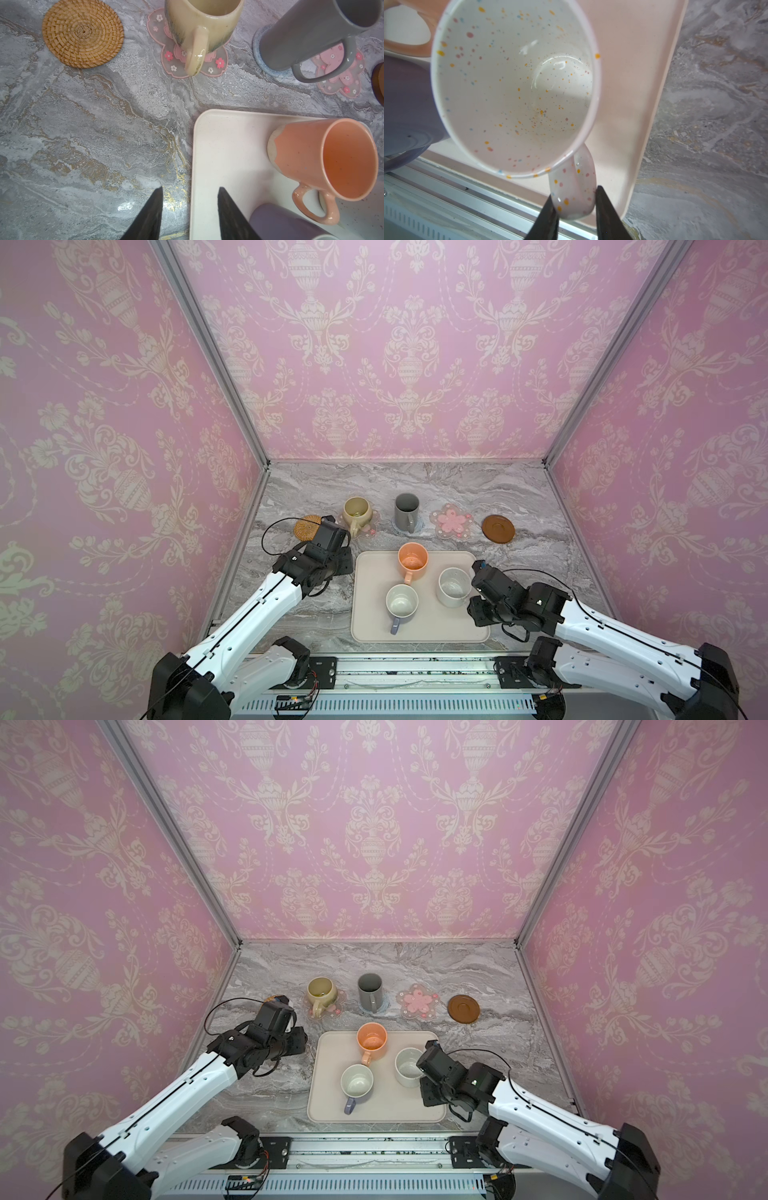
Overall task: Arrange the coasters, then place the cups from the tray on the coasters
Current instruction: 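Lift the white speckled mug off the tray with the right gripper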
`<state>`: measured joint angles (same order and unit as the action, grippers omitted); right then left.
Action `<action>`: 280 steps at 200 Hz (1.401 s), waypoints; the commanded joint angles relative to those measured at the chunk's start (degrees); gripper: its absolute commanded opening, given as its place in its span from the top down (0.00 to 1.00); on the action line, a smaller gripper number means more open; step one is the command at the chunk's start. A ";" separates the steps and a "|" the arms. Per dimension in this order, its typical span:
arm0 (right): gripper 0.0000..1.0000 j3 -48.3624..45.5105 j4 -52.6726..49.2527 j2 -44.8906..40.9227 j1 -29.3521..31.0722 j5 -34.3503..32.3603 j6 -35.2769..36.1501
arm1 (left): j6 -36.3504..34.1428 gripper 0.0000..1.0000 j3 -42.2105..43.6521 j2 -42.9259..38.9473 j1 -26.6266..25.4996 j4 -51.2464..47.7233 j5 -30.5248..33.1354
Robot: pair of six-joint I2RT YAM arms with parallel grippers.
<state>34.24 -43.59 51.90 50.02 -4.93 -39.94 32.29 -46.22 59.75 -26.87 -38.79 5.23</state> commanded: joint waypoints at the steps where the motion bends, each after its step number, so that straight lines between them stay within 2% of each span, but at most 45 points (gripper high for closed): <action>1: 0.70 1.35 3.20 1.87 0.17 -2.39 1.53 | -0.30 0.54 0.08 0.59 -0.52 -1.21 0.47; 35: 0.67 1.54 4.55 3.27 0.71 -2.62 2.41 | -0.28 0.54 -0.27 1.29 -0.54 -1.29 0.38; 54: 0.63 1.02 5.81 2.90 0.82 -2.77 3.15 | -0.29 0.54 -0.28 1.51 -0.53 -1.12 0.20; 164: 0.64 -0.78 10.31 7.64 0.90 -3.97 4.46 | 0.32 0.54 0.07 1.03 -0.72 -1.16 -0.05; 202: 0.72 -0.82 12.08 7.69 0.88 -4.78 4.22 | 0.41 0.54 0.32 0.02 -0.76 -0.94 0.06; 218: 0.86 -0.87 12.31 8.06 0.88 -5.07 4.09 | 0.40 0.54 0.42 0.35 -0.75 -0.94 -0.01; 250: 1.00 -0.50 12.29 9.27 0.87 -4.11 4.21 | 0.67 0.54 0.69 0.72 -0.76 -0.43 -0.48; 280: 1.00 -0.16 10.63 7.96 0.87 -5.85 4.75 | 0.86 0.54 0.95 0.81 -0.79 0.20 -0.66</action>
<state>33.87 -31.57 60.27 50.74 -8.99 -35.94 32.34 -45.98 60.69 -27.24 -38.54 5.19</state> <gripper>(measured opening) 0.193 0.460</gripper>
